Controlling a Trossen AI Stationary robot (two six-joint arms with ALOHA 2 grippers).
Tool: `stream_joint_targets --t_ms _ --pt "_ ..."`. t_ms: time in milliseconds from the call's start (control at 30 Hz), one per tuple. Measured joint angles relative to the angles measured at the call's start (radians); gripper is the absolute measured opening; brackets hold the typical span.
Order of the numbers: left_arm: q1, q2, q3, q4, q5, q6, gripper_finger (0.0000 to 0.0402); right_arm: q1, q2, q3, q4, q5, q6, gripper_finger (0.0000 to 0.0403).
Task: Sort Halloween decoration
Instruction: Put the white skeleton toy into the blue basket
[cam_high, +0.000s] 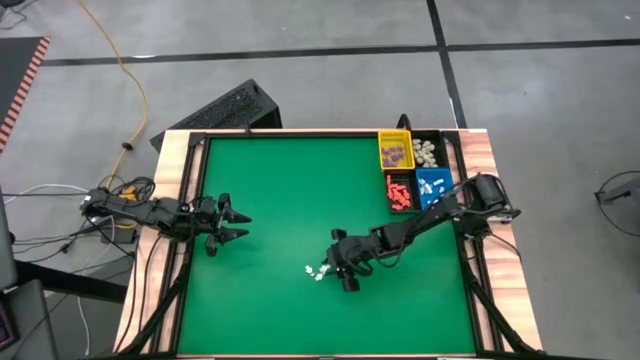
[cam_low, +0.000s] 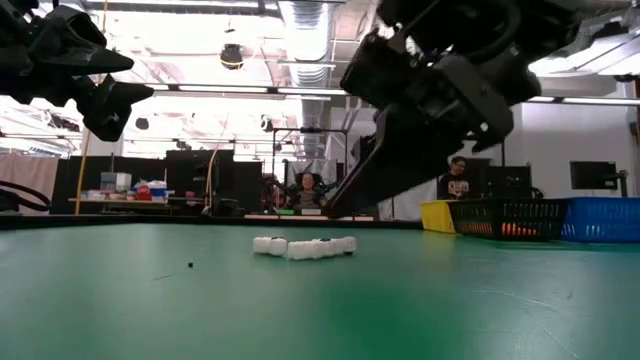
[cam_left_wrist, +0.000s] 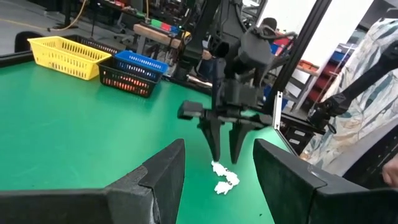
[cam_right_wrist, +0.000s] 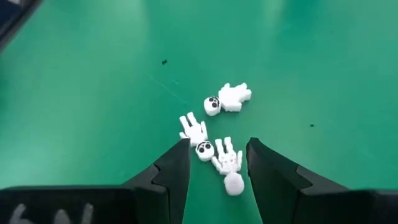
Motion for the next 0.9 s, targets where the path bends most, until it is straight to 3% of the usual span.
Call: stream_joint_targets --t_ms 433,900 --pt "0.000 0.000 0.000 0.000 0.001 -0.002 0.0180 -0.012 0.114 0.047 -0.029 0.000 -0.006 0.0170" --pt "0.000 0.000 0.000 -0.001 0.011 -0.003 0.0180 -0.004 0.114 0.047 -0.080 -0.001 0.071 0.0068"
